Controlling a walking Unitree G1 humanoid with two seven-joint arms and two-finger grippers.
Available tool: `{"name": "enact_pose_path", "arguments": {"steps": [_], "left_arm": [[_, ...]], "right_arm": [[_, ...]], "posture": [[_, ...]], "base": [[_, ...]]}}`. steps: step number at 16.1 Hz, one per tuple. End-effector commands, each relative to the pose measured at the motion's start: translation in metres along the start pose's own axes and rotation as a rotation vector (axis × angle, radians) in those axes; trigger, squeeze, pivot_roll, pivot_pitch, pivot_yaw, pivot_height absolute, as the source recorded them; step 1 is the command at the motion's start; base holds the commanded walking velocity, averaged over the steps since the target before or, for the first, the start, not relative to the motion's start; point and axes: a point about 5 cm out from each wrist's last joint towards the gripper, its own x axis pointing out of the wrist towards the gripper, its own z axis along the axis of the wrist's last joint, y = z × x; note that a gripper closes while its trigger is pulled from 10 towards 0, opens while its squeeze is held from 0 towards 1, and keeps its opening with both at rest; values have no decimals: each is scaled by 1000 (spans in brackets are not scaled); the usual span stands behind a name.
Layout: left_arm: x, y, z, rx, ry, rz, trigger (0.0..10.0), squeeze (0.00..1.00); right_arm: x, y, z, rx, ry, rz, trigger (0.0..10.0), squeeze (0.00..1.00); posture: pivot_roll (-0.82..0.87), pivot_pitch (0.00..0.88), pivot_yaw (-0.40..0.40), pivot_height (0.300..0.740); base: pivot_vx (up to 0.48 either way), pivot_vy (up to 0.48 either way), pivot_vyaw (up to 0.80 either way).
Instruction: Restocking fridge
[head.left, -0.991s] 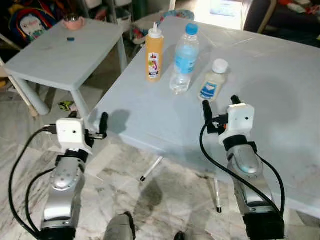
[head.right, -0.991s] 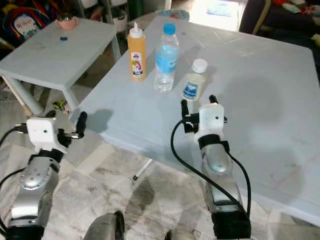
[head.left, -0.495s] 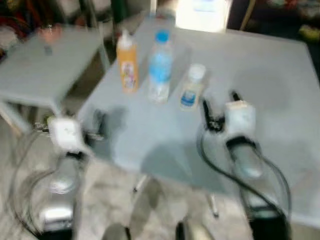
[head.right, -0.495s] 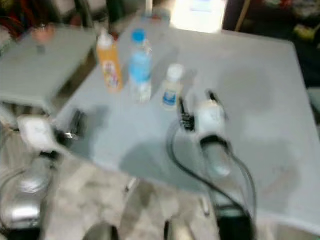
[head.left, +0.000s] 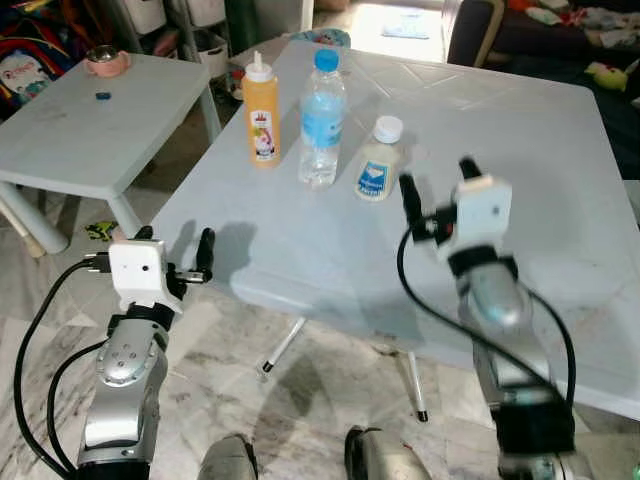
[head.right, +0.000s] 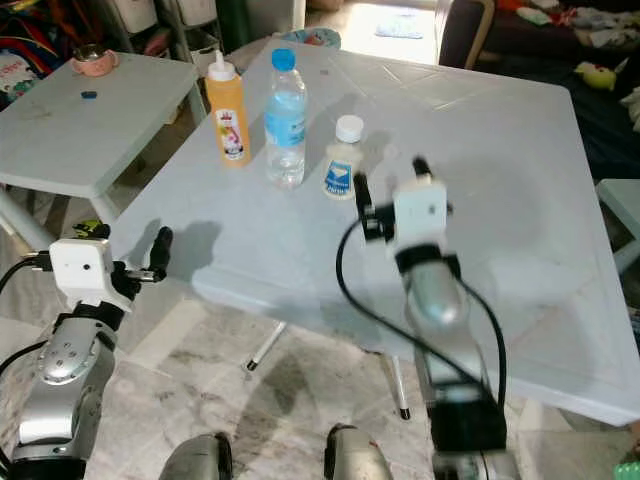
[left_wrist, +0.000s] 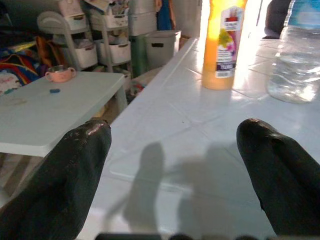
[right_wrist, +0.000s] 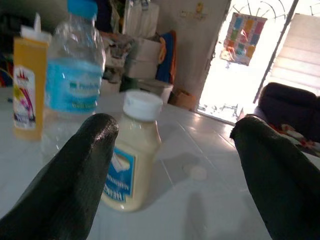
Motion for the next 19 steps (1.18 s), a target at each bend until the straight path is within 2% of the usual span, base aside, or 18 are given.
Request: {"name": "enact_pose_path", "arguments": {"steps": [1,3,4,5,8,10,11,14,17,19], "left_arm": [[0,0,1,6,7,-4,10000,0],[-1,0,1,10,7,-6,10000,0],[-1,0,2,15,7,-9,10000,0],[-1,0,2,17,7,-9,10000,0],[-3,3,2,26,15,-1,10000,0],[-5,7,0,52,40,42,10000,0],[-7,11,-2,55,54,66,10000,0],[-18,20,2,53,43,62,10000,0],[-24,16,4,37,29,63,10000,0],[-22,10,4,18,23,43,10000,0]], "right_arm": [[3,-8,-5,7,23,-4,10000,0],[14,-13,-2,4,9,6,10000,0],[25,-18,0,0,-1,12,10000,0],[27,-19,1,-3,-6,12,10000,0],[30,-21,3,-5,-21,7,10000,0],[26,-22,4,-13,-37,-16,10000,0],[19,-23,6,-26,-48,-48,10000,0],[-13,-17,13,37,-36,-110,10000,0],[-49,-12,6,61,32,-152,10000,0],[-61,-16,3,55,75,-177,10000,0]], "posture": [[-21,148,-8,740],[-12,154,-6,740],[-2,158,-6,740],[-2,158,-6,740],[6,167,-2,740],[3,168,0,740],[-4,163,-1,740],[-16,129,-1,740],[-32,93,2,740],[-41,85,4,740]], "base": [[0,0,0],[0,0,0],[0,0,0],[0,0,0],[0,0,0],[0,0,0],[0,0,0],[0,0,0],[0,0,0],[285,0,0]]}}
